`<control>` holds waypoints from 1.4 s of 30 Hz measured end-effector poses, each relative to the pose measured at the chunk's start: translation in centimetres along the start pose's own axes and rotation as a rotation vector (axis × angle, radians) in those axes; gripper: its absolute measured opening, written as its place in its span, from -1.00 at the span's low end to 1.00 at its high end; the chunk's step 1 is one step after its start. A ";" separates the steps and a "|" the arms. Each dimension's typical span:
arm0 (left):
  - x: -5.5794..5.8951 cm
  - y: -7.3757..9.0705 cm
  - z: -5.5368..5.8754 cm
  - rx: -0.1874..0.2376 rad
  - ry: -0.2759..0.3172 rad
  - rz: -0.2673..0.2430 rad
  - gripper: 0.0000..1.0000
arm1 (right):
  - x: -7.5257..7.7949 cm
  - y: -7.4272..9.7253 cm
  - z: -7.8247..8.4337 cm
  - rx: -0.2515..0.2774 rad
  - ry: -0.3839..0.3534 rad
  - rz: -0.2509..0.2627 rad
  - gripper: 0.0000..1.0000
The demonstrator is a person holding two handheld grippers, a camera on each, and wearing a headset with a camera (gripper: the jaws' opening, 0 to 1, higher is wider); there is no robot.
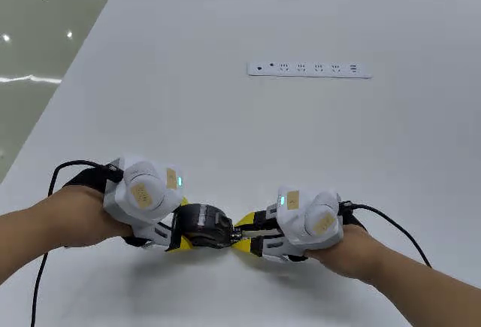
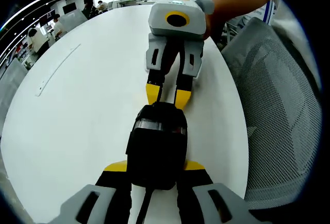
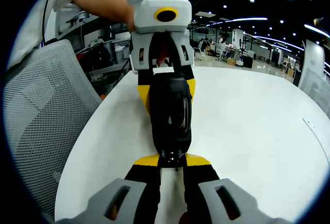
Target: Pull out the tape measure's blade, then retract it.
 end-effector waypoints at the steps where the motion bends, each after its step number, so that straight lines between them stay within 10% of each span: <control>1: 0.0 0.0 0.0 -0.001 0.000 0.000 -0.39 | 0.0 0.0 0.0 0.001 -0.012 0.000 -0.76; 42: -0.2 0.3 0.0 0.013 0.015 -0.003 -0.40 | 0.2 1.6 0.1 -0.029 -0.007 0.016 -0.82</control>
Point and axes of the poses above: the centre of the closed fingertips' face, and the gripper's own axes: y roughly backward along the fingers, x roughly to its right, z roughly out of its underside, the point moved 6 cm from there along y, roughly backward along the fingers, and after that the axes turned 15 degrees about -y, right-handed, at the moved point
